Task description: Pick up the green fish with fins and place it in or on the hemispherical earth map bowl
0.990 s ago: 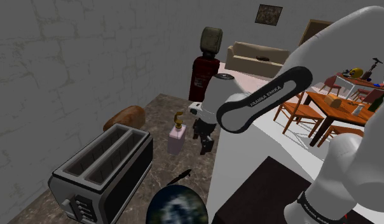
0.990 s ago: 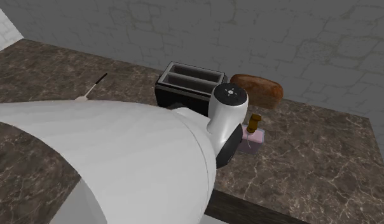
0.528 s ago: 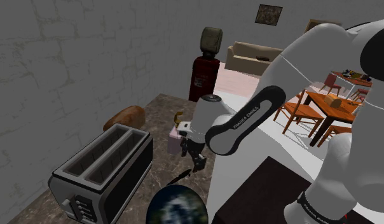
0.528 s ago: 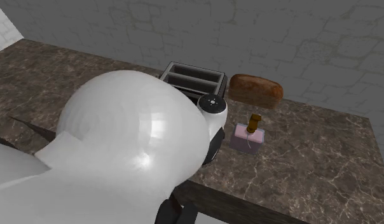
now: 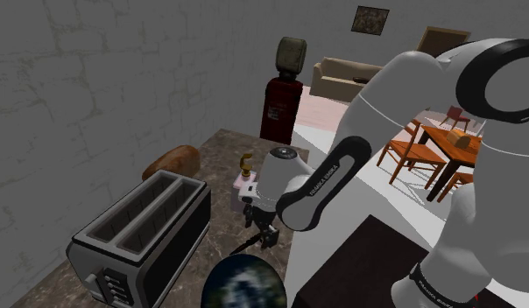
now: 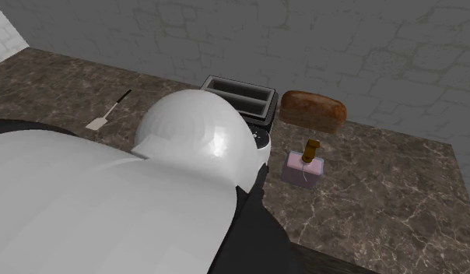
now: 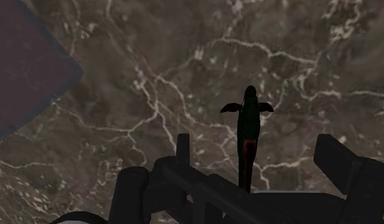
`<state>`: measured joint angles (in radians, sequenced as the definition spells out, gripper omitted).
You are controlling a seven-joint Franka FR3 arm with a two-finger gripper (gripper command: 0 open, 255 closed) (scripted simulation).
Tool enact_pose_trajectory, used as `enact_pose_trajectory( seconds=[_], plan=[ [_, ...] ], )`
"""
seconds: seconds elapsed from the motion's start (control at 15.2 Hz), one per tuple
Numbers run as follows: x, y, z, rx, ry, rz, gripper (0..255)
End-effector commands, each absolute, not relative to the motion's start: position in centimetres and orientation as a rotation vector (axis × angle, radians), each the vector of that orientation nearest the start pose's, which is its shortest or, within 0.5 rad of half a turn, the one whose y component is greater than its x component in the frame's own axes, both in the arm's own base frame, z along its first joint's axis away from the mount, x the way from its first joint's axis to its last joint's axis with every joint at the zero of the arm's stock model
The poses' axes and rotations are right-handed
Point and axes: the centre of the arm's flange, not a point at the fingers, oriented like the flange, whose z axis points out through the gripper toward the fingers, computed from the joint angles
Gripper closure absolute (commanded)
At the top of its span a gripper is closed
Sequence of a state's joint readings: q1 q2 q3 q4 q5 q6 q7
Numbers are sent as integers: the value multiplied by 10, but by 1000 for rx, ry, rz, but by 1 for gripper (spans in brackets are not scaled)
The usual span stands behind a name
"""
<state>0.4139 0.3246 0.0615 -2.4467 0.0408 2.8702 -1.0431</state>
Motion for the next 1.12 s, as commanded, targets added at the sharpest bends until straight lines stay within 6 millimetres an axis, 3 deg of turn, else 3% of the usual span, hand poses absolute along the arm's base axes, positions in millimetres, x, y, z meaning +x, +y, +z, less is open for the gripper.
enact_pose_trajectory(
  seconds=[0.0,0.46,0.53,1.06],
  plan=[
    [440,226,173,-2319,-2108,-164,0],
    [440,226,173,-2319,-2108,-164,0],
    [440,226,173,-2319,-2108,-164,255],
    [440,226,173,-2319,-2108,-164,255]
  ],
)
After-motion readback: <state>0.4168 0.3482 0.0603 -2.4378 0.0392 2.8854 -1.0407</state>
